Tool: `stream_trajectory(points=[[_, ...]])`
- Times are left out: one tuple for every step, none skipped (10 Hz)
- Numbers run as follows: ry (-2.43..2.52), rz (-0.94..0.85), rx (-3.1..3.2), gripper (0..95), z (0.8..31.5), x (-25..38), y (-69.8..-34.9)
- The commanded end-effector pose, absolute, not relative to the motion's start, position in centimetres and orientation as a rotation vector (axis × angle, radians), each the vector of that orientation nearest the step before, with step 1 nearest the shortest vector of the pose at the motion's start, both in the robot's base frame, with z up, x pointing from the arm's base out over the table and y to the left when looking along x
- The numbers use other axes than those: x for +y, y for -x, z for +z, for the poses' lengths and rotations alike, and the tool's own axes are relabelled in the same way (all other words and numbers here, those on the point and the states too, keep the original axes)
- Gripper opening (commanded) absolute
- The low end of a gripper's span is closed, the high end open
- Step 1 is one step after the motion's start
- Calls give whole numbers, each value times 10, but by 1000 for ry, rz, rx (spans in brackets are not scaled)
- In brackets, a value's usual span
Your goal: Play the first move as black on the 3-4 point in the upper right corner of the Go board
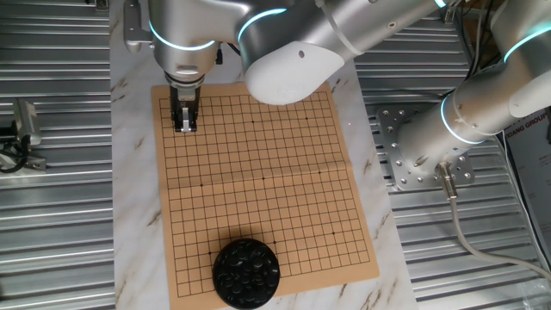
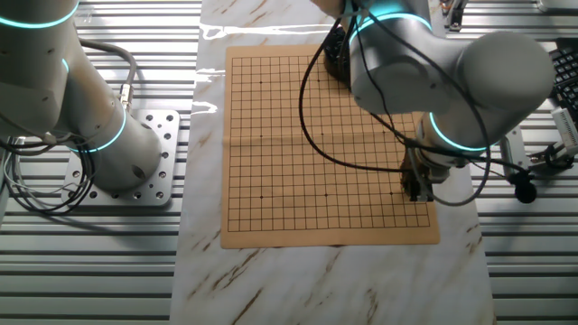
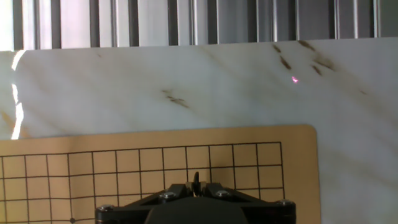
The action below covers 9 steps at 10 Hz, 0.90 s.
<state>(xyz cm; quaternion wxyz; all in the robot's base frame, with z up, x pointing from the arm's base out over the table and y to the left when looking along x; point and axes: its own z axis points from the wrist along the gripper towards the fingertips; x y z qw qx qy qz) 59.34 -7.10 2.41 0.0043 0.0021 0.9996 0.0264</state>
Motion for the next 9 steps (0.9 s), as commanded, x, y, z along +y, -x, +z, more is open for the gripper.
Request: stream_trajectory(points=[[-4, 85, 3130, 0, 23, -71, -593], [-6, 92, 3130, 0, 23, -71, -593], [-5, 97, 3130, 0, 23, -71, -593], [-4, 97, 3131, 0, 23, -71, -593], [-5, 101, 3131, 0, 23, -71, -593], [0, 102, 3130, 0, 23, -72, -593], [1, 106, 3130, 0, 23, -72, -593], [2, 118, 3130, 0, 23, -72, -593], [4, 118, 3130, 0, 23, -72, -593]])
